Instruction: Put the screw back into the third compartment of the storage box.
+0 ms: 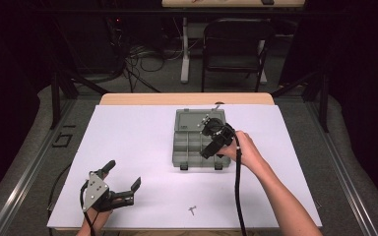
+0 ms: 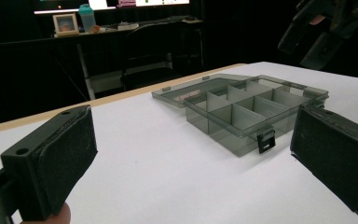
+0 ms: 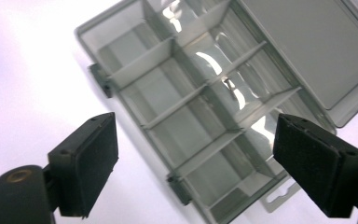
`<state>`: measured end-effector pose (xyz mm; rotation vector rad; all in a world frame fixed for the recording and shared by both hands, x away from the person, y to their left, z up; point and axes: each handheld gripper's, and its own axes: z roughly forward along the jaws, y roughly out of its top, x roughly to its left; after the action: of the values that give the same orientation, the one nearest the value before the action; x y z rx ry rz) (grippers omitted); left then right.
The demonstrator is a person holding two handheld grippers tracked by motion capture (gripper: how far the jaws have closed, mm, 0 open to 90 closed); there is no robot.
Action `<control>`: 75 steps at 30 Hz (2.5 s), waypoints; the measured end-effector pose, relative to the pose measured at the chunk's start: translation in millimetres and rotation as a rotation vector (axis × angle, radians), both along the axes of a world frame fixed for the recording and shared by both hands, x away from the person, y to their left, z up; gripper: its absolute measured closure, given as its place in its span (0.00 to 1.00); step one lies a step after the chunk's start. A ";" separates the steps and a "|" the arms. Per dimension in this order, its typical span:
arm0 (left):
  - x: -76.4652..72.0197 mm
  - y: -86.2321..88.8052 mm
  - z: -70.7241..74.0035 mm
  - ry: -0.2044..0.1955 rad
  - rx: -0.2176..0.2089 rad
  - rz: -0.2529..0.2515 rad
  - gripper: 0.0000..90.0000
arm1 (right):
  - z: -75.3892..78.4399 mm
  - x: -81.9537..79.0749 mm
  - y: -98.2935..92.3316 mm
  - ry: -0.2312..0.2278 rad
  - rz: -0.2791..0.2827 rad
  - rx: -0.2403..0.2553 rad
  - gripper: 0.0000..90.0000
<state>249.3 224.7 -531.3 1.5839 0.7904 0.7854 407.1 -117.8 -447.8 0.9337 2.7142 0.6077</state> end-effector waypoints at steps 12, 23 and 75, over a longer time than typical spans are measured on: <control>-0.3 -0.4 0.0 0.000 -0.001 0.000 0.00 | -2.4 -47.7 1.4 -0.022 0.073 0.013 0.07; 0.3 -0.7 -0.4 0.003 0.001 -0.001 0.00 | -26.3 -77.9 -2.0 0.008 0.101 -0.020 0.00; -0.2 -0.7 -0.3 -0.001 0.003 0.004 0.00 | -83.1 -126.3 58.2 0.161 0.263 -0.070 0.93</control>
<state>249.2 224.0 -531.6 1.5855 0.7923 0.7902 280.8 -59.5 -530.8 0.6386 3.0089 0.4979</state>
